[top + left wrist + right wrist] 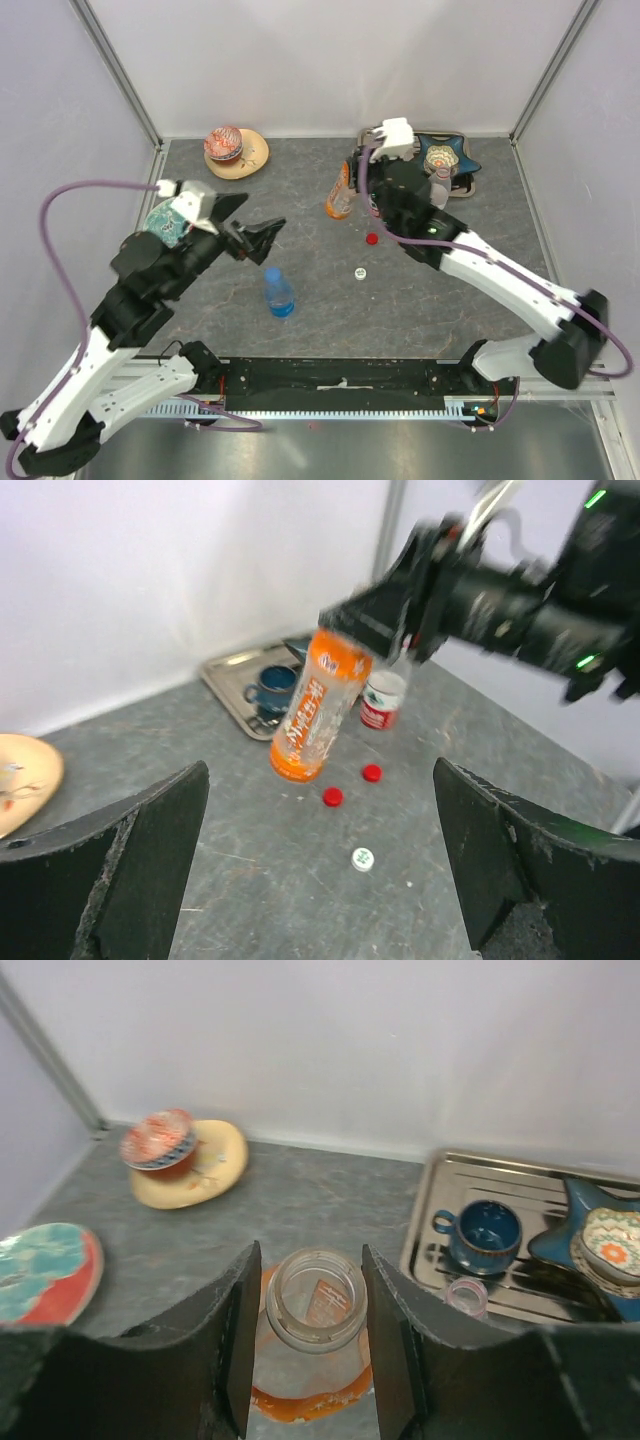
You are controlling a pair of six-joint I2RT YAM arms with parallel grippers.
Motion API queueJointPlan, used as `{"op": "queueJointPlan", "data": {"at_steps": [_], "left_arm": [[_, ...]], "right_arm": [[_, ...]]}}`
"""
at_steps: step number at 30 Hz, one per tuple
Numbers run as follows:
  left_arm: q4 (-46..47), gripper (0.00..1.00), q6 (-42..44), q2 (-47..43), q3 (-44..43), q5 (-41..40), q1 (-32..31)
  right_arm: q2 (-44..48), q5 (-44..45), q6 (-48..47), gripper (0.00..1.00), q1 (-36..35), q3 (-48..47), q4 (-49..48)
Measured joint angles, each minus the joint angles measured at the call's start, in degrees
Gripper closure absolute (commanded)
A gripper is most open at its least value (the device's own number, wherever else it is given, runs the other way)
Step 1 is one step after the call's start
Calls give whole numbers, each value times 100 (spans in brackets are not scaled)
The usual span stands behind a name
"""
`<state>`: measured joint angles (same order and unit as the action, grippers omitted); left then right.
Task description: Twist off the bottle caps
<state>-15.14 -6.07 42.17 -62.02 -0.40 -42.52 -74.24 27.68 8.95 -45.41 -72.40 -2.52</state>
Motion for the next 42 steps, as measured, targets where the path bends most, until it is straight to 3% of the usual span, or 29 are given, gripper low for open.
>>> {"op": "queueJointPlan", "data": {"at_steps": [6,12,27,30,34,37,42], "left_arm": [[-85,1,-4,-1067,535,-678,0],[-341,0,-7,-1126,890,-815,0],[-398,0,-7,-793,1156,-850,0],[-389,0,-7,-767,1180,-848,0],[-326,1,-7,-767,1180,-848,0],[-310,0,-7,-767,1180,-848,0],[-293,0,-7,-765,1180,-846,0]], "right_arm": [[-1556,807,-660,100,9,74,-1137],[-2557,1113,-935,100,26,-98,-1602],[-3397,1421,-1207,100,81,-317,-2166],[-3427,1425,-1198,89,96,-365,-2153],[-3445,1434,-1172,64,96,-433,-2041],[-3445,1445,-1121,52,96,-479,-1930],[-3445,1447,-1025,47,96,-564,-1725]]}}
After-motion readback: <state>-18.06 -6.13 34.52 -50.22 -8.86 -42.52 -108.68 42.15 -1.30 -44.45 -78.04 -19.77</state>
